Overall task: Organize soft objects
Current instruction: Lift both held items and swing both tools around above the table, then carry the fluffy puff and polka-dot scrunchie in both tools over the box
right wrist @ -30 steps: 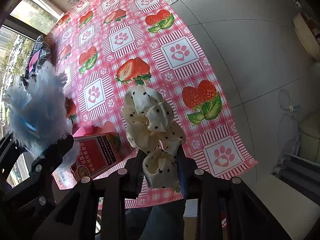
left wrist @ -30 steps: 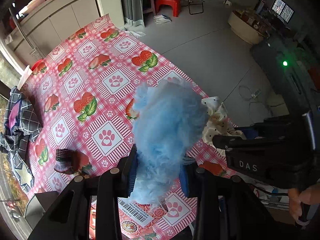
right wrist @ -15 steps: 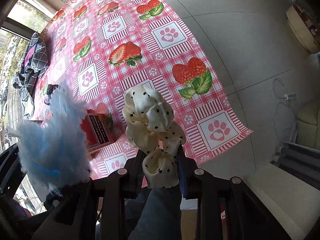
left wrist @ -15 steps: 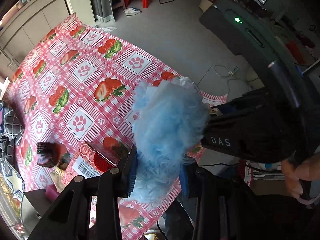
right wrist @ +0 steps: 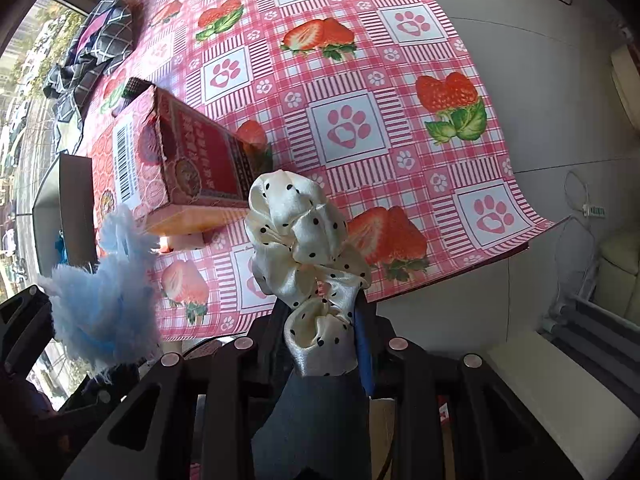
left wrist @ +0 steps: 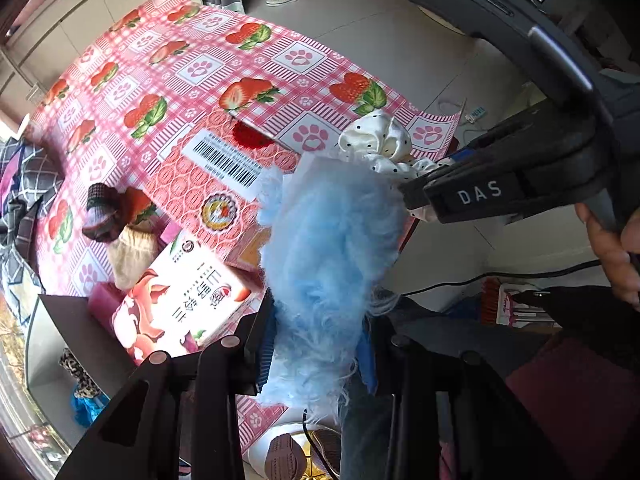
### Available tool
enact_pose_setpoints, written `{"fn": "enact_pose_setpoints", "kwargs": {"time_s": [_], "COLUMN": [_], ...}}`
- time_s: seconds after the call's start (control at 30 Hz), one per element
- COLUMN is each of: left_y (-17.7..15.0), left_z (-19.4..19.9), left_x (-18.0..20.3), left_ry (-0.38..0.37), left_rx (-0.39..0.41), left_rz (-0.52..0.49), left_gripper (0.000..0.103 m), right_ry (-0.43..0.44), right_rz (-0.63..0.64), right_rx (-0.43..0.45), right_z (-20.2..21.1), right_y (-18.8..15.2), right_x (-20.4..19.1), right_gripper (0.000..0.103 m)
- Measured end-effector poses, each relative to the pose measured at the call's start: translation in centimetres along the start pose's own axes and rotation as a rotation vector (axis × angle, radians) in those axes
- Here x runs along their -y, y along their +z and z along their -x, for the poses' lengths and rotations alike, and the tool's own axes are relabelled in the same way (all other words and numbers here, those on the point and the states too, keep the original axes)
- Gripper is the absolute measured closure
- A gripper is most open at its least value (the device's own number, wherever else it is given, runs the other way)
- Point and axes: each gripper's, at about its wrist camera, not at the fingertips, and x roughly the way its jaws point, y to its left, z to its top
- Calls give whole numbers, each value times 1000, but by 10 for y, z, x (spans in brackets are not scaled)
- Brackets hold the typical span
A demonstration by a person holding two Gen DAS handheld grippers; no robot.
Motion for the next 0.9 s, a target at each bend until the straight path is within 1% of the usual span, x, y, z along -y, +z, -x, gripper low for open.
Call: {"fn": "enact_pose_setpoints", "kwargs": {"time_s": [0.23,0.47,0.63,0.9], "left_y": [-28,-54,-67,-88], "left_z": [13,26,34,50], "left_x": [-22,-40,-53,-71], "left_ry": [27,62,85,122], "left_rx": [35,69,97,142], "left_rz": [103,184,252,355], "left_gripper": [65,65,65,65], "right_ry": [-3,-18,-30,-49], "right_rz": [183,375,455,552], "right_rx": [-38,-16,1,21], "right_z": [-11,-8,-3,6], "right_y": [-17,-32,-37,-35], "right_x": [-53,-102,-121,-152], "right_gripper": [73,73,73,73]}}
